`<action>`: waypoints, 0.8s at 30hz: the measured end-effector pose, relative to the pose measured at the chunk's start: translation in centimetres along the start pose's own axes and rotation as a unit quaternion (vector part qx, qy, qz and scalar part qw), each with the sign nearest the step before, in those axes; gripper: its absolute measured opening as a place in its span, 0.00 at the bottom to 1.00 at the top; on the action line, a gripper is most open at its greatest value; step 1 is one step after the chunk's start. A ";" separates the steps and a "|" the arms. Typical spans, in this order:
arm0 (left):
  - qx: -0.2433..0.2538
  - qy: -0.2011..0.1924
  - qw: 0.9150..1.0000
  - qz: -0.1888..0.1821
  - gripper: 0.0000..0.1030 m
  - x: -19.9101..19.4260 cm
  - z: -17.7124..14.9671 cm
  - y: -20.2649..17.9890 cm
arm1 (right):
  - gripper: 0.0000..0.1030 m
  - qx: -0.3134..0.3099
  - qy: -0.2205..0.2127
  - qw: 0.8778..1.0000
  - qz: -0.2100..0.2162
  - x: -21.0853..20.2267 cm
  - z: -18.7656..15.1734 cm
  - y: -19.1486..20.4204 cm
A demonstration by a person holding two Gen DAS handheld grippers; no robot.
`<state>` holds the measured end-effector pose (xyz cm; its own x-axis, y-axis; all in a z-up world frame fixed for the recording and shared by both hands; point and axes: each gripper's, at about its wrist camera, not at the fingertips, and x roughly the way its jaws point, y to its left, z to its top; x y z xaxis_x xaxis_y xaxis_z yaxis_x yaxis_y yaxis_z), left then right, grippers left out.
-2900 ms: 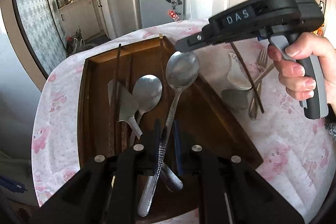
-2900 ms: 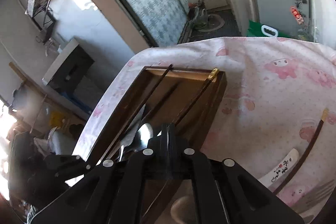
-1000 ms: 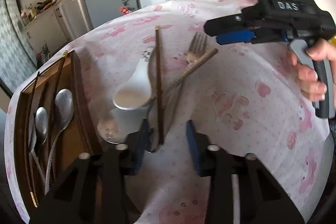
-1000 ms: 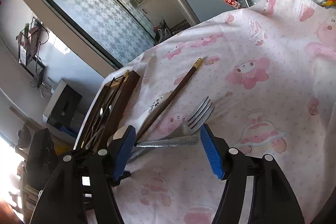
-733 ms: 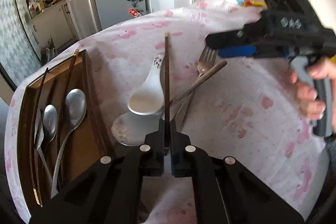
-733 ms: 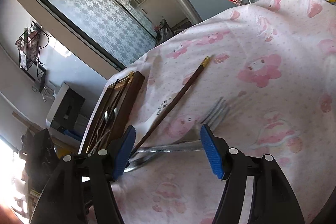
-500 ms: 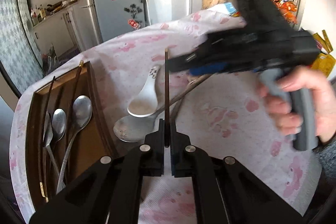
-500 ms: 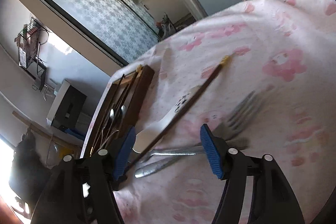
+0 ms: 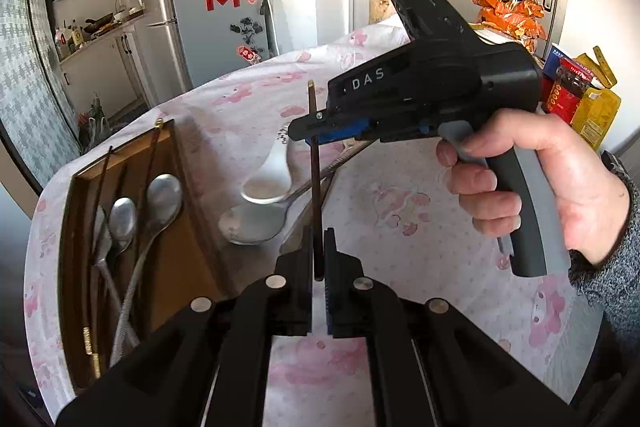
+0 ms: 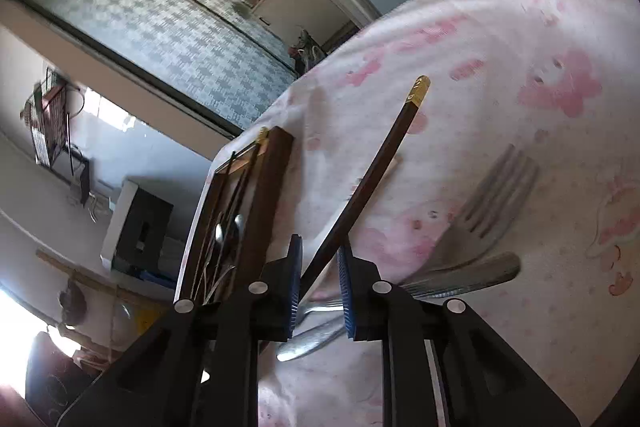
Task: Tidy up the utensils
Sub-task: 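Carry the chopstick into the tray and release it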
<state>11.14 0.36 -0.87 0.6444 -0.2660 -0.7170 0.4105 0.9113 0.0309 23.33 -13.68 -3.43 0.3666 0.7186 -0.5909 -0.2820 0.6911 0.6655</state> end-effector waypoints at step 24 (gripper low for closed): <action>-0.102 0.003 0.990 0.094 0.06 -2.9 -5.7 9.6 | 0.28 -0.099 0.062 0.993 0.022 11.0 -0.9 12.0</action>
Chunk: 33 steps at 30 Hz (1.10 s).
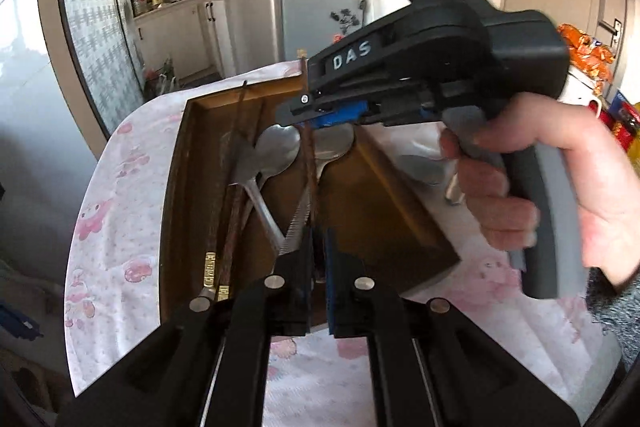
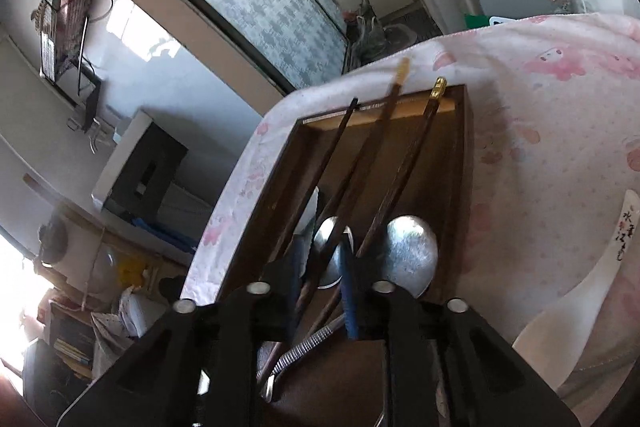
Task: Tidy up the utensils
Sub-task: 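Carry the chopstick into the tray and release it, then grasp the second ridged-handle metal spoon beside the fork, right tool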
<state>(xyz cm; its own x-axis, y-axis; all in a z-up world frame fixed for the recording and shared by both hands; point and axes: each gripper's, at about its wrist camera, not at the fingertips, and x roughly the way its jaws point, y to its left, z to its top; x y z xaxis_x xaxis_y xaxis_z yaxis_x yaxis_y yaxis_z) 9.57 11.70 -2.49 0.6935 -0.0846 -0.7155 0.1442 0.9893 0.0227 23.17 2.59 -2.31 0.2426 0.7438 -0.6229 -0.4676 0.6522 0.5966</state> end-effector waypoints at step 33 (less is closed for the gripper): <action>0.112 -0.036 0.992 -0.040 0.80 -0.8 3.5 -8.4 | 0.50 0.065 -0.064 0.993 -0.079 -18.4 -5.1 -15.4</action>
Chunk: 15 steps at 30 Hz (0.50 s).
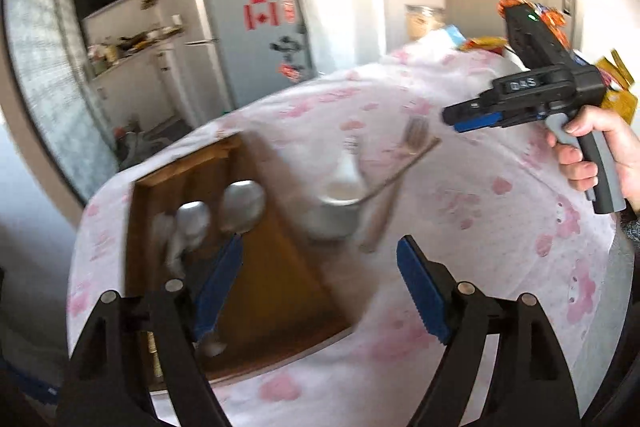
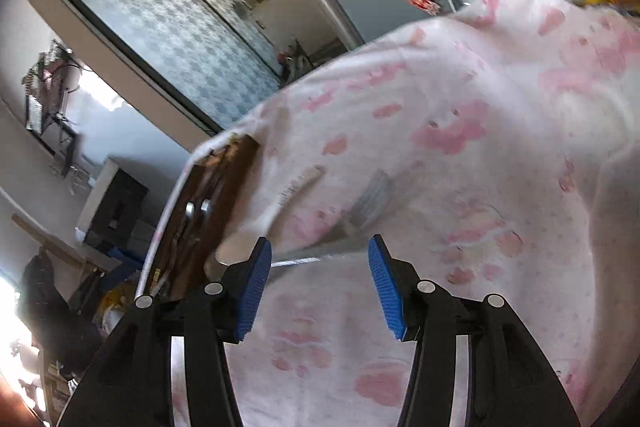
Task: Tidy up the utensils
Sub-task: 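Grasp the second ridged-handle metal spoon beside the fork, right tool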
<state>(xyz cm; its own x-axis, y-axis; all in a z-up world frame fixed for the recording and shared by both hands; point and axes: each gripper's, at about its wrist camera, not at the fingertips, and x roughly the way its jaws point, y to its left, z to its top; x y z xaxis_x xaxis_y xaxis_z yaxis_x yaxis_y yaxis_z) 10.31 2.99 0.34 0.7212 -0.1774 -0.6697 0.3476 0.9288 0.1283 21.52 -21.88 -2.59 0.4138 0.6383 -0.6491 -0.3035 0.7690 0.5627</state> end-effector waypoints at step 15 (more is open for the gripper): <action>0.029 0.007 0.999 -0.042 0.80 4.0 1.4 -3.1 | 0.14 0.038 0.016 0.999 0.030 3.0 -0.1 -1.9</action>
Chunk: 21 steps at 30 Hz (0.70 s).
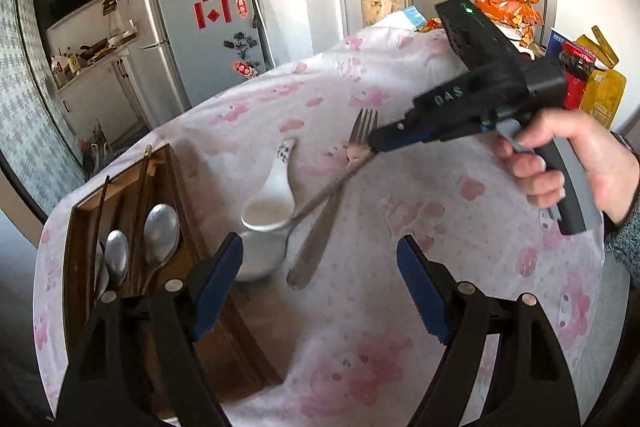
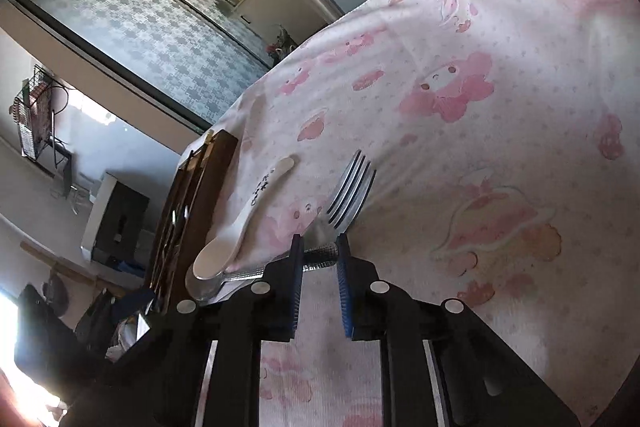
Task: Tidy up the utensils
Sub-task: 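Grasp the second ridged-handle metal spoon beside the fork, right tool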
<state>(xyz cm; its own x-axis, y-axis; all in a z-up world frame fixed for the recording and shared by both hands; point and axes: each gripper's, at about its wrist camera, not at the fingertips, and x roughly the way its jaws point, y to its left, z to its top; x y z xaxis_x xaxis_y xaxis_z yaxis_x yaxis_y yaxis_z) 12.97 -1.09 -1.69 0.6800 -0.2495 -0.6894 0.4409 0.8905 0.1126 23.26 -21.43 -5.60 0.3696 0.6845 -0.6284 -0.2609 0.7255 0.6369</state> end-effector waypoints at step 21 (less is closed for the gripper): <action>0.064 0.019 0.997 -0.045 0.20 6.8 4.4 -4.9 | 0.03 -0.024 -0.023 0.997 0.070 -10.0 -1.0 -0.8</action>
<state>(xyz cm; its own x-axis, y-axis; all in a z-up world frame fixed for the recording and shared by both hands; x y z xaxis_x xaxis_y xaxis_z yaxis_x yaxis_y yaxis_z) 18.01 -8.78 -3.81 0.6135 -0.3088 -0.7268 0.5716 0.8087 0.1390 18.82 -28.77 -0.24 0.3677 0.7758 -0.5127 -0.3542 0.6266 0.6942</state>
